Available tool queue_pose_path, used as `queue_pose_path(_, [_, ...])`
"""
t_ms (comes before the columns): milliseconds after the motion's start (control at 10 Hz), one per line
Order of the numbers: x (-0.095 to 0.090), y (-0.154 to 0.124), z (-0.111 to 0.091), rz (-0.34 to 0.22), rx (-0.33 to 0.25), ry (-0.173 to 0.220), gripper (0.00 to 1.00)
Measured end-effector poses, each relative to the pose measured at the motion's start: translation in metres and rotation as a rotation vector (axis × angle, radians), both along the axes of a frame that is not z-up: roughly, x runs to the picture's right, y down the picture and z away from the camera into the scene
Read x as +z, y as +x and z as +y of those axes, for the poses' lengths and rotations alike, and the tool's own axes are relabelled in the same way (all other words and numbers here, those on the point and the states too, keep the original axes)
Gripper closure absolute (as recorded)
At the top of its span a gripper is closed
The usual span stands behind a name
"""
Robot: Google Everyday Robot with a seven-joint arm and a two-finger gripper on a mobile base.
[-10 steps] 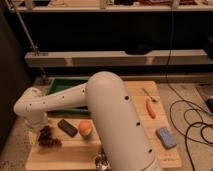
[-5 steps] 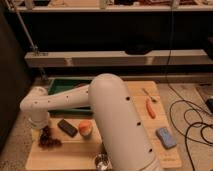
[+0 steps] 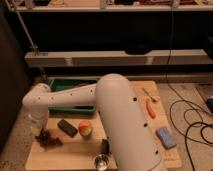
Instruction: Place grapes in metal cup
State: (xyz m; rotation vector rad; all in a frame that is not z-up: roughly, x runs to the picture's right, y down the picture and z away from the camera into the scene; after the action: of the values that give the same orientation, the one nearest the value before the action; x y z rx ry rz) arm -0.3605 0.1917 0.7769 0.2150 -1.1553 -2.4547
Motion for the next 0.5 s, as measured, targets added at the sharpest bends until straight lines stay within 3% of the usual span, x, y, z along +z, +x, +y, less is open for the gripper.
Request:
queue_pose_path(100, [-0.011,0.003,-0.012,-0.017,0.007,0.018,1.00])
queue_pose_path(500, [-0.085,0.033,-0.089,-0.093,0.064,0.143,1.00])
